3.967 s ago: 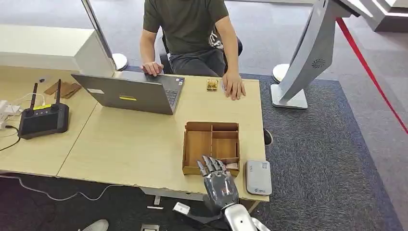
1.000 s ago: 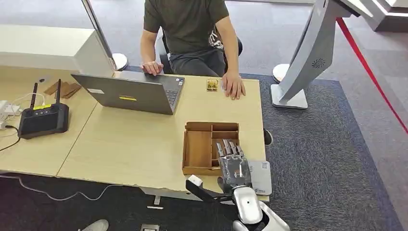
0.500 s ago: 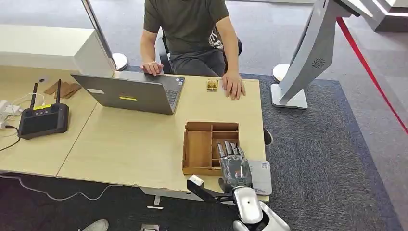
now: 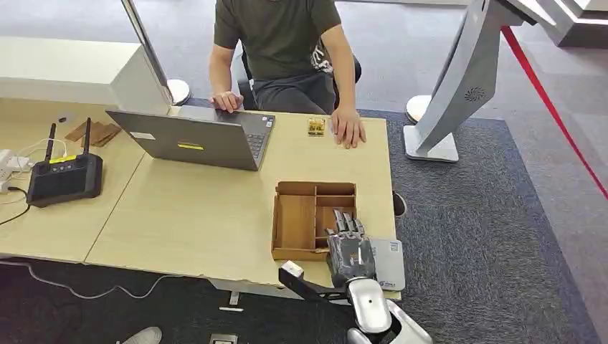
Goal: Pass the card to the sensor for recognition and then transmit it.
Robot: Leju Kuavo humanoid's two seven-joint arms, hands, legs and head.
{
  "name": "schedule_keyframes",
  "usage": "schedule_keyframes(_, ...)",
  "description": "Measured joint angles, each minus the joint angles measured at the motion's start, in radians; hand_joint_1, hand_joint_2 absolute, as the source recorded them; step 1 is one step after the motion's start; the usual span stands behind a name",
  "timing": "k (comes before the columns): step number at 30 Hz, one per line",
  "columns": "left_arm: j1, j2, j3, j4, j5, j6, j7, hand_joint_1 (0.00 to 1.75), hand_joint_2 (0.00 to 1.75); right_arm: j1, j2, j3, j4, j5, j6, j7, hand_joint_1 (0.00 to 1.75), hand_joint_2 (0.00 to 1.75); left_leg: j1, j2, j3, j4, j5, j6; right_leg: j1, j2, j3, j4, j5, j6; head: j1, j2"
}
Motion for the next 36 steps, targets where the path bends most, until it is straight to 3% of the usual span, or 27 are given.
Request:
schedule_keyframes(6, 0.0, 0.0, 0.0, 0.0, -0.002, 0.0, 0.0, 0.0, 1.75, -0.001, 0.0, 0.0, 0.0, 0.0, 0.0, 0.0, 1.61, 1.75, 0.0, 0.0, 0.0, 0.0, 0.0, 0.0, 0.0, 0.0, 0.0, 0.0, 0.0, 0.0, 0.0, 0.0)
schedule_keyframes(10, 0.0, 0.0, 0.0, 0.0, -0.002, 0.0, 0.0, 0.0, 1.75, -0.002, 0.0, 0.0, 0.0, 0.0, 0.0, 0.0, 1.75, 1.75, 0.0, 0.0, 0.0, 0.0, 0.0, 0.0, 0.0, 0.0, 0.0, 0.0, 0.0, 0.0, 0.0, 0.0)
schedule_keyframes(27, 0.0, 0.0, 0.0, 0.0, -0.003, 0.001, 0.0, 0.0, 1.75, -0.006, 0.008, 0.001, 0.012, -0.005, -0.023, -0.024, 1.75, 1.75, 0.0, 0.0, 0.0, 0.0, 0.0, 0.0, 0.0, 0.0, 0.0, 0.0, 0.0, 0.0, 0.0, 0.0)
schedule_keyframes(36, 0.001, 0.0, 0.0, 0.0, -0.002, -0.003, -0.014, 0.0, 1.75, -0.019, -0.003, -0.006, -0.115, 0.024, -0.069, -0.002, 1.75, 1.75, 0.0, 0.0, 0.0, 0.0, 0.0, 0.0, 0.0, 0.0, 0.0, 0.0, 0.0, 0.0, 0.0, 0.0)
